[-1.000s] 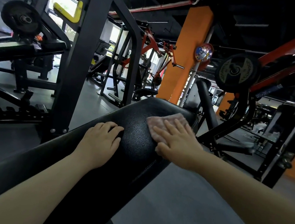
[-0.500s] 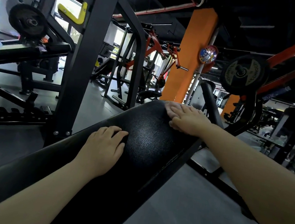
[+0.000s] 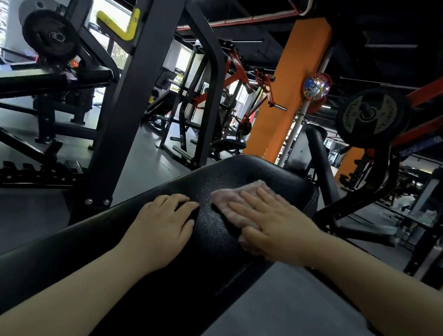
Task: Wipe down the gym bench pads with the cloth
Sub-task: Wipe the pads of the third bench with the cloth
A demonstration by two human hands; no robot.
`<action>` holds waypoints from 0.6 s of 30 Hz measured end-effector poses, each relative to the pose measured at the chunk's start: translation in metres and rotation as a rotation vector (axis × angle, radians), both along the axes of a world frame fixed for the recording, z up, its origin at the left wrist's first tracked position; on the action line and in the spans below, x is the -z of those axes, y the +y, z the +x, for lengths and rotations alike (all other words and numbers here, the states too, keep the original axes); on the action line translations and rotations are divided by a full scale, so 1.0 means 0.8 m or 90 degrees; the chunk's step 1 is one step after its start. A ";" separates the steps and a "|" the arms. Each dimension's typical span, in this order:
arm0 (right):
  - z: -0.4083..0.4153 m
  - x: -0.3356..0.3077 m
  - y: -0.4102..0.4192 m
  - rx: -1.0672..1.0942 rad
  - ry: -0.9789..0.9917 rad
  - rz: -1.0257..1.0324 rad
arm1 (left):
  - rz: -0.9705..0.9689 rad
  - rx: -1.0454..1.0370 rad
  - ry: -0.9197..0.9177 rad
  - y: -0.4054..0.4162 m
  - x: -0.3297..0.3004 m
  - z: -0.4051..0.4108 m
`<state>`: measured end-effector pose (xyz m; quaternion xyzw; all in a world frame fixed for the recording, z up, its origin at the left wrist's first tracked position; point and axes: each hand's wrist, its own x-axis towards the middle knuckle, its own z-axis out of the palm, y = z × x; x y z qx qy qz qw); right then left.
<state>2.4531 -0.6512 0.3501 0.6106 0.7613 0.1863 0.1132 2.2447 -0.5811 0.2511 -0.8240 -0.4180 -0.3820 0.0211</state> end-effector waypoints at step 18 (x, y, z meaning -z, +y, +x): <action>-0.036 -0.036 0.159 0.169 0.044 0.029 | -0.010 0.021 -0.025 -0.008 -0.007 0.000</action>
